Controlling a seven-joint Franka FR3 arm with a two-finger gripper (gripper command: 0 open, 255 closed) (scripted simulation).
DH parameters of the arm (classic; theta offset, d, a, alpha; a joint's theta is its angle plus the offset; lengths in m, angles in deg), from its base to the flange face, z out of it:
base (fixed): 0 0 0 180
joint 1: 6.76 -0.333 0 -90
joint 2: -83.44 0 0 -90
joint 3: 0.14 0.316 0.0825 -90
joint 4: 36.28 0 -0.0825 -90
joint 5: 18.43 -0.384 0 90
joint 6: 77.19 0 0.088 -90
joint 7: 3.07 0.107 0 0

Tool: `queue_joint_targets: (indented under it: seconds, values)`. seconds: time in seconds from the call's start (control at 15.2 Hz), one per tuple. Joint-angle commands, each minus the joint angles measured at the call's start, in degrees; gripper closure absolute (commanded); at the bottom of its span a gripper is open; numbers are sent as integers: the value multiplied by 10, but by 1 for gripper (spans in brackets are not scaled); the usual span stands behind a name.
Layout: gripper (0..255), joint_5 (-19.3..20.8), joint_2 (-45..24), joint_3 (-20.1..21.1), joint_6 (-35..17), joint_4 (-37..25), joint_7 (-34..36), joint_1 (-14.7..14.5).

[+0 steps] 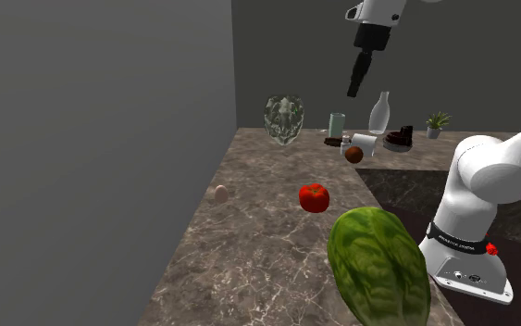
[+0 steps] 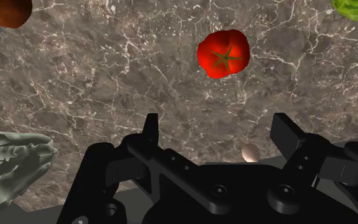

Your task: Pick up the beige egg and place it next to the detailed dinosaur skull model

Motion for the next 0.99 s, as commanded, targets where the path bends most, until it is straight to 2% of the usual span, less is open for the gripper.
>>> queue_joint_targets:
  seconds: [0.0,0.46,0.92]
  values:
    - [0,0,0,0,0,0,0,0]
    - [0,-14,-77,46,-139,45,39,-7]
    - [0,-10,-191,94,-272,48,84,-5]
